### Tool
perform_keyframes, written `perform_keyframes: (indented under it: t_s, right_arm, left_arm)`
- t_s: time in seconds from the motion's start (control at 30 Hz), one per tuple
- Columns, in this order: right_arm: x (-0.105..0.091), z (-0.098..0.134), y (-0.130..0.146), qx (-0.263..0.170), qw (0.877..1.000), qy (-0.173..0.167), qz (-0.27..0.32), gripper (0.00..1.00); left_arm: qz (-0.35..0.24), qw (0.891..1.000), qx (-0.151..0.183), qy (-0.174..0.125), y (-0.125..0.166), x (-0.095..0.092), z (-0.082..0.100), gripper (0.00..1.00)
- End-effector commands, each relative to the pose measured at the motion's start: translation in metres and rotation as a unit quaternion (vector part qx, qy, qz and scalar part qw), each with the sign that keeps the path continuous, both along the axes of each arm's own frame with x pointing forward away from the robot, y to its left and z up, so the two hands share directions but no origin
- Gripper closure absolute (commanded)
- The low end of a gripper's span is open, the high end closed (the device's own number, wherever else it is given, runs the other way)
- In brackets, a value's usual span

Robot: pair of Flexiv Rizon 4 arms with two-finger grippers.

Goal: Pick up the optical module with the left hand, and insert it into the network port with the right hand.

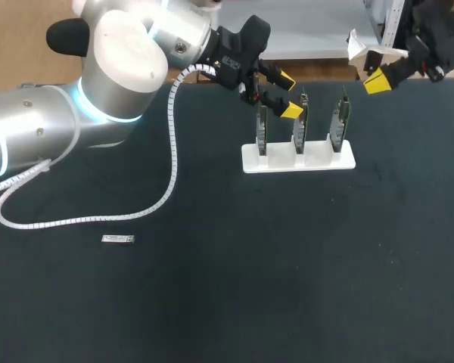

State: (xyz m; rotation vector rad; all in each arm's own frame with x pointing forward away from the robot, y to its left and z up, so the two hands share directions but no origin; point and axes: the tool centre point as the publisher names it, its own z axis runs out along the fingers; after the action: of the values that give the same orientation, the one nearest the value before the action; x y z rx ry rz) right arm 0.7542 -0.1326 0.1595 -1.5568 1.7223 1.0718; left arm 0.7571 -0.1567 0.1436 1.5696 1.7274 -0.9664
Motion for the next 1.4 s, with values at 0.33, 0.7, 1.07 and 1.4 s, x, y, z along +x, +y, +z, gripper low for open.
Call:
perform_keyframes:
  t_s: [0.33,0.7,1.07,1.4]
  right_arm:
    - [-0.002,-0.005,-0.001,-0.004,0.999,-0.024,-0.034,1.00]
    - [0.007,-0.005,-0.002,-0.005,1.000,-0.025,-0.018,1.00]
    - [0.011,-0.006,-0.001,-0.008,1.000,-0.022,-0.010,0.68]
    - [0.011,-0.006,-0.001,-0.008,1.000,-0.022,-0.010,0.00]
  left_arm:
    - [-0.002,1.000,0.001,0.001,0.000,0.002,0.000,0.00]
    - [-0.002,1.000,0.001,0.001,0.000,0.002,0.000,0.00]
    - [-0.002,1.000,0.001,0.001,0.000,0.002,0.000,0.00]
    - [-0.002,1.000,0.001,0.001,0.000,0.002,0.000,0.00]
